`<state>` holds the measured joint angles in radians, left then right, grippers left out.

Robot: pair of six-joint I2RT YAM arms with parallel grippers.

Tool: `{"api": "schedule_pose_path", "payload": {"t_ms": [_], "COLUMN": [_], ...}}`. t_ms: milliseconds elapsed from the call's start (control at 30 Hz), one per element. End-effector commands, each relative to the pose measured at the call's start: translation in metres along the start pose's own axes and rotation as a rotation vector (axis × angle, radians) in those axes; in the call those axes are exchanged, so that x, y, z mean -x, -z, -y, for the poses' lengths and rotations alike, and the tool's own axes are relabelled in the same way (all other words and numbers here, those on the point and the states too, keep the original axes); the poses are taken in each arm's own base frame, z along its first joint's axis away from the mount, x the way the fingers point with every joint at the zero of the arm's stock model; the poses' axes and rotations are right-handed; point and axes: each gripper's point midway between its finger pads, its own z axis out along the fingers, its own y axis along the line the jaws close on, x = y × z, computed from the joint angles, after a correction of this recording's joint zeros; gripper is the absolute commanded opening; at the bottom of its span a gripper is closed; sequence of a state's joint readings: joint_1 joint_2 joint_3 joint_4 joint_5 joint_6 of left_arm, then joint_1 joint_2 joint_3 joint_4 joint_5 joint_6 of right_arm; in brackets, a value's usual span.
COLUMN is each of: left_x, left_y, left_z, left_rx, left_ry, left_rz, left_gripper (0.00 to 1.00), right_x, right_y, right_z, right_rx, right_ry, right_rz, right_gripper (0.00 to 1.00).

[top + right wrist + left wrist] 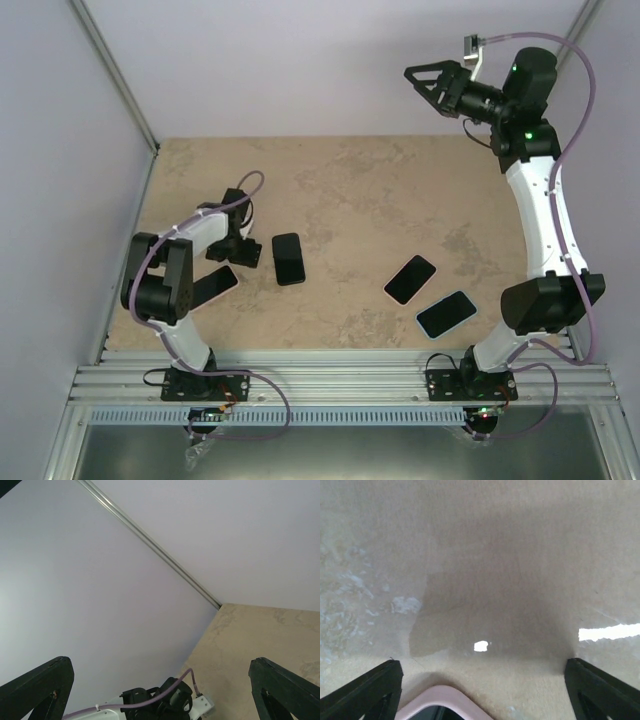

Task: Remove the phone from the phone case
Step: Pick up the phone at the center of the board.

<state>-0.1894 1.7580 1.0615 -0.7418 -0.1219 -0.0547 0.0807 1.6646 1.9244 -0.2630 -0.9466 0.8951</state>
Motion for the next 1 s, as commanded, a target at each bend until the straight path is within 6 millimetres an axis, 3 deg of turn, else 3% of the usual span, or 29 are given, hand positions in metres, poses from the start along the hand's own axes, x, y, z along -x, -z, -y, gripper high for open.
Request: {"api": "schedule_pose_path", "payload": {"t_ms": [0, 133, 233, 367, 600, 967], "left_x": [-0.004, -0.017, -0.036, -0.057, -0.066, -0.086], "left_y": [0.028, 0.051, 0.052, 0.044, 0.031, 0.003], "left_z": [0.004, 0.002, -0.006, -0.027, -0.060, -0.063], "left_rx": [-0.090, -0.131, -0.176, -0.198, -0.126, -0.194], "left_ry": [-0.354, -0.546, -0.623, -0.716, -0.878, -0.947], "left_rz": [0.047, 0.083, 0.074, 0.042, 0.048, 0.003], "left_gripper": [0.98, 0.99, 0.99, 0.99, 0.99, 0.99], "right_x": [-0.002, 0.003, 0.005, 0.003, -0.003, -0.012], "right_y": [0.001, 0.003, 0.005, 0.006, 0.007, 0.009], "right_z": [0.001, -0.007, -0.014, -0.012, 0.003, 0.020], "right_rx": [0.008, 0.022, 0.030, 0.024, -0.001, -0.023], "right_ry": [-0.007, 0.006, 0.011, 0.014, -0.006, -0.040], "right_rz": [-0.015, 0.001, 0.011, 0.005, -0.009, -0.024], "right_gripper": [0.98, 0.98, 0.98, 0.97, 0.98, 0.98]}}
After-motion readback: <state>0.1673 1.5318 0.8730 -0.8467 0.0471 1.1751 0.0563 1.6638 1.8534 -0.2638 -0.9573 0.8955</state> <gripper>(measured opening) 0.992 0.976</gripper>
